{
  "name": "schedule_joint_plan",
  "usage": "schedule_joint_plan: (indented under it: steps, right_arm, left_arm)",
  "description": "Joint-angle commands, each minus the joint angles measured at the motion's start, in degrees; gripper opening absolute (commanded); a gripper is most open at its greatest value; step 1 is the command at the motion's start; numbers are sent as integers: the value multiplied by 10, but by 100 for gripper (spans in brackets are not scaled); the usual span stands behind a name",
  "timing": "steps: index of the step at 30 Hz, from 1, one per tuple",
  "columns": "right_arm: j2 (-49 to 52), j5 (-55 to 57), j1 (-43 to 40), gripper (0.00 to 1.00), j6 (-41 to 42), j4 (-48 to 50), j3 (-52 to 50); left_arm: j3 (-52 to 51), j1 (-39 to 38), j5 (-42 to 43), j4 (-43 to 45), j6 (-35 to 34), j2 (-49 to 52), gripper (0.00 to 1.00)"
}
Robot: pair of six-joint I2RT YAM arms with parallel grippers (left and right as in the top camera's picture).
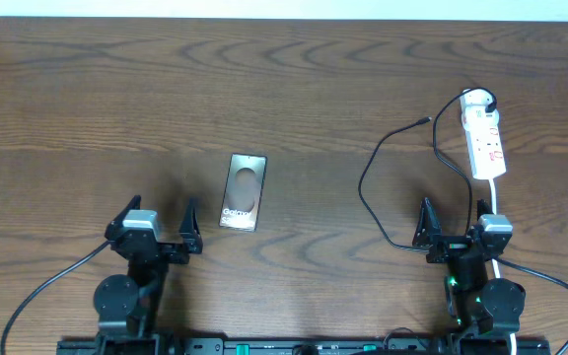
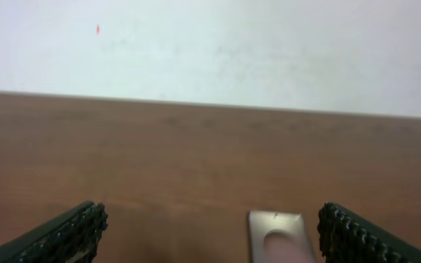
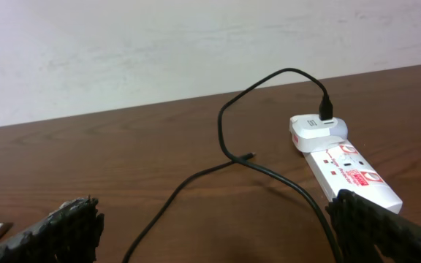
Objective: Plug charger to phone and switch on socket
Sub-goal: 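Move the left gripper over the silver phone and lower onto it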
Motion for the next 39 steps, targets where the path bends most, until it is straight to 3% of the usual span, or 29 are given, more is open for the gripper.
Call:
schedule_joint_plan:
  steps: [1,9,17,25,32,39]
  right_arm:
    - [-3,9,1,99,-7,-3,-1]
    - [-3,9,1,99,-7,-3,-1]
    - [-3,9,1,99,-7,-3,-1]
    - [-3,9,1,99,-7,-3,-1]
    - [-3,9,1,99,-7,-3,-1]
    - [-3,9,1,99,-7,-3,-1]
  left_arm:
    - [54,-1,38,1,-21,24,94]
    - [150,-1,114,-11,-33,142,94]
    - [303,-3,165,-124,-33,277,94]
    - [437,-49,164,-239,-33,372,94]
    - [496,-131,159,-266,-33,438,95]
    - [522,-215,65,-285,-33,480,94]
